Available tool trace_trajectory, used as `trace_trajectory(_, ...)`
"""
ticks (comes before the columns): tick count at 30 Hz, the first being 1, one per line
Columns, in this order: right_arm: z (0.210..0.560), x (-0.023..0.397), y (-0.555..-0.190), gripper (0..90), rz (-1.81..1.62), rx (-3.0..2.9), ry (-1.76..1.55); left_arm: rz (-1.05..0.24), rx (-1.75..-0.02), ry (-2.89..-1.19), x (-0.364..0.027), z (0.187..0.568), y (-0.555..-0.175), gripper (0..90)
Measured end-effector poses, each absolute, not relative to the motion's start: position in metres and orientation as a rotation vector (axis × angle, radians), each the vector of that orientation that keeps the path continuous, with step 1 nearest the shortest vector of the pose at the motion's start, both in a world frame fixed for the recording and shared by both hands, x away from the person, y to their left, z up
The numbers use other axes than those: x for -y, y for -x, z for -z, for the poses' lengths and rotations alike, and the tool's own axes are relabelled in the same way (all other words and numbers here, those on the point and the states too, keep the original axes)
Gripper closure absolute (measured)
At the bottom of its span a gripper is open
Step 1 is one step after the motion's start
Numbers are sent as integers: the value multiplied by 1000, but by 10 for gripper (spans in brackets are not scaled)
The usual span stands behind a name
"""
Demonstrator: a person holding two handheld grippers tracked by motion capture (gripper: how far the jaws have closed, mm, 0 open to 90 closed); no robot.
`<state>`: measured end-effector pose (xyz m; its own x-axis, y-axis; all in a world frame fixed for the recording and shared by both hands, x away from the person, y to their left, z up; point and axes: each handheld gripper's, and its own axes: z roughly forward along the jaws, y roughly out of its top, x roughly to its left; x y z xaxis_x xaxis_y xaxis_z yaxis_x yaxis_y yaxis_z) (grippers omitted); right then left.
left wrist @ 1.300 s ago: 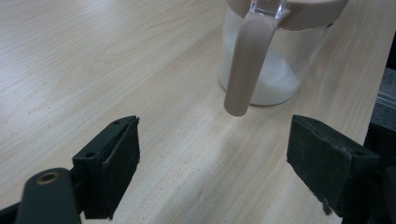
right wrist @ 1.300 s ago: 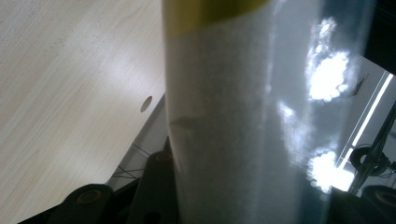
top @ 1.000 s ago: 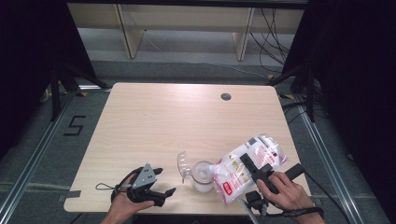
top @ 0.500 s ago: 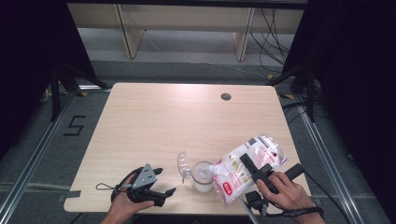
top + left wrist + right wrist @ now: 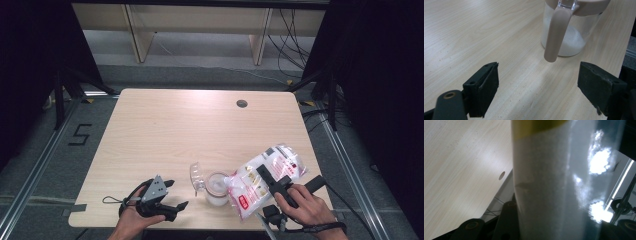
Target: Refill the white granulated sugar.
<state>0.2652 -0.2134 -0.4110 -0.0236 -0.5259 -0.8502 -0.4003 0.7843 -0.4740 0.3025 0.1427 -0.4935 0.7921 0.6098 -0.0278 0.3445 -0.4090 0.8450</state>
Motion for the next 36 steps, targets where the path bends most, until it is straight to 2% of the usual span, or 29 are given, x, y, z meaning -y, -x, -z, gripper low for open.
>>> trace_trajectory(36, 415, 210, -265, 722, 138, -1653, 775, -348, -704, -2036, -143, 494, -303, 170)
